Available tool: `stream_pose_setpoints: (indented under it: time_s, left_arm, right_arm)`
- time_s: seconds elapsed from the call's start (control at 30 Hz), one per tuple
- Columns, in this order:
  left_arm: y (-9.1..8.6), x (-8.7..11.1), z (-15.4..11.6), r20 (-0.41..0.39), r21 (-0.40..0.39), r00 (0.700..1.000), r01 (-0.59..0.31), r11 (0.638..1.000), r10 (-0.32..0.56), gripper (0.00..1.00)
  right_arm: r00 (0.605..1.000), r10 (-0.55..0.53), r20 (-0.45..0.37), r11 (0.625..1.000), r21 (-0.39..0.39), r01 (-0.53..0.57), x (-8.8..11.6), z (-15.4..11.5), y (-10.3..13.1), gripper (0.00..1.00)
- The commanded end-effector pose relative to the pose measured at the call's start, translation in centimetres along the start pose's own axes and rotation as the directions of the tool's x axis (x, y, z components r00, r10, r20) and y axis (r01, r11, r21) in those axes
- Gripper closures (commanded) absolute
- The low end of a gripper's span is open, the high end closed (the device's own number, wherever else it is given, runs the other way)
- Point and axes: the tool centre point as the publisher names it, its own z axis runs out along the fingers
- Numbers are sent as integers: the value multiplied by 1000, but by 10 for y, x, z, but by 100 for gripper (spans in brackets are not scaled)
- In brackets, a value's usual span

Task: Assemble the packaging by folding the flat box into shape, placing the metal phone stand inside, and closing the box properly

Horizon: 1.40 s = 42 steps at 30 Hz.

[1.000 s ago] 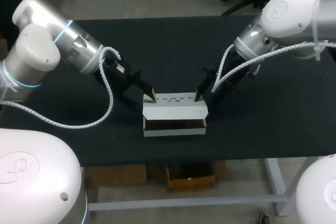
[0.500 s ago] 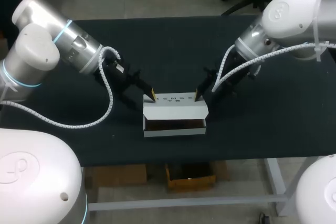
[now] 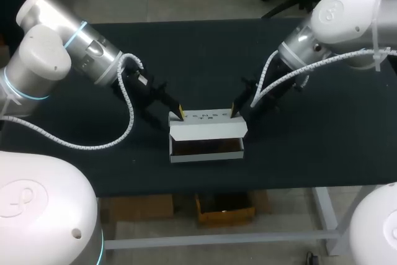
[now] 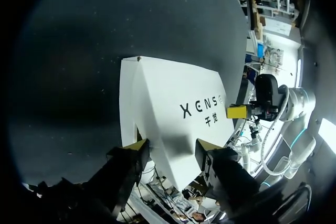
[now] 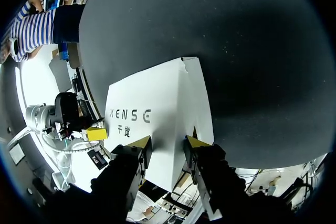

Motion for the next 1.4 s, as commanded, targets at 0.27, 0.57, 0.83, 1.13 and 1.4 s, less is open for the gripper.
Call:
stream_pose_setpoints:
  time_s: [0.27, 0.57, 0.83, 1.13, 1.4]
  left_arm:
    - [-4, 5, 1, 0, -57, 1000, 29, 998, -29, 44]
    - [-8, 2, 1, -7, -90, 999, 47, 995, -48, 42]
    - [-7, 3, -1, -1, -84, 998, 56, 995, -57, 35]
    - [-5, 4, -1, -11, -100, 998, 58, 993, -59, 39]
    - [-6, 5, -1, -8, -112, 997, 81, 990, -83, 42]
  right_arm:
    - [1000, 8, -1, 1000, 6, -8, 6, 2, -1, 62]
    - [1000, 19, -9, 1000, 8, -19, 6, -2, -2, 61]
    - [999, 37, -12, 999, 11, -37, 6, -1, -3, 62]
    - [999, 44, -29, 999, 19, -43, 2, -2, -5, 62]
    - [998, 47, -31, 999, 24, -47, 3, -3, -5, 62]
